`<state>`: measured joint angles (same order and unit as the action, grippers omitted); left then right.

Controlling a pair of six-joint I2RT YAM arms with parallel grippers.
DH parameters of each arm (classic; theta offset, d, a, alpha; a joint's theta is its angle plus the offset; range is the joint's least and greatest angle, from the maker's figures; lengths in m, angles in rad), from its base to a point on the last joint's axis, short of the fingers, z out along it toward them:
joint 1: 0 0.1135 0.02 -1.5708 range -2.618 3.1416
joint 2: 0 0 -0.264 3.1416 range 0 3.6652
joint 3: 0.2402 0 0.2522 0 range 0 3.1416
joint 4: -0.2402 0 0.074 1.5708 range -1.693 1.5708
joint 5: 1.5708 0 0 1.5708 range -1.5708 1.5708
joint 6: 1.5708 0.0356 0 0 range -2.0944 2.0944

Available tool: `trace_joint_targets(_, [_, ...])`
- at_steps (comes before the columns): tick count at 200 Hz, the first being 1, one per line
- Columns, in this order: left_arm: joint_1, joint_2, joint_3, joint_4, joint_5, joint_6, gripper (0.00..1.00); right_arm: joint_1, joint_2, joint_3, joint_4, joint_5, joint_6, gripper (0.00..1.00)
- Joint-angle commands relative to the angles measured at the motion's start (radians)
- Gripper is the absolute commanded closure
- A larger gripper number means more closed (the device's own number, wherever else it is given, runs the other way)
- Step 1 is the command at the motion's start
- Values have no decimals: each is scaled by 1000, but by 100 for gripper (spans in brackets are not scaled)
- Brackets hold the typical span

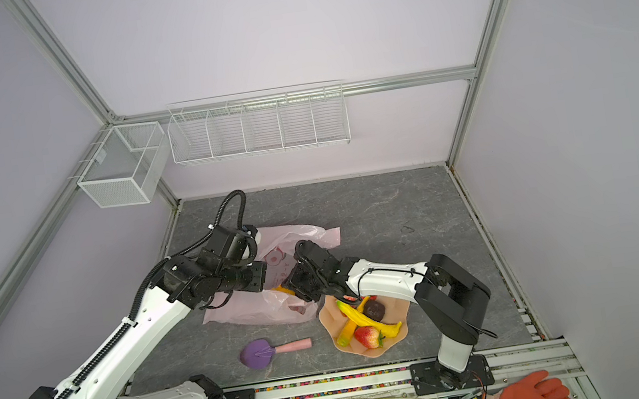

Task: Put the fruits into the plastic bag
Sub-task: 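Carry the yellow mango into the bag with the right gripper and release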

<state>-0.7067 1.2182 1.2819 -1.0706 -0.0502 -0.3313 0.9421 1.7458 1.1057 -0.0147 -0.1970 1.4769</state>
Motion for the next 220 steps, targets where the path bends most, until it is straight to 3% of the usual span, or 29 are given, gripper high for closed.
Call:
trace_joint_targets(1, [4,0,5,6,10,1,100,-5,68,66,56,-42,64,75])
trace_joint_targets(61, [4,10,7,11,-4,12,100,28,291,245,133,-100,129,77])
trace_joint_targets(94, [4,1,0,15,-15,15,100,53,387,336,125,-114,174,71])
trace_joint_targets(113, [4,-6,-10,16,-17,15,100,65,422,358,149,-127,211,61])
trace_joint_targets(157, [4,-31,-30,11,-33,12,100,70,372,329,151,-147,199,20])
trace_joint_targets(170, [4,-35,-35,7,-35,13,100,70,338,304,148,-145,189,12])
trace_joint_targets(191, [4,-41,-40,6,-44,16,100,69,277,272,100,-138,152,5])
trace_joint_targets(220, [4,-44,-46,4,-50,16,100,66,183,241,-35,-104,64,3])
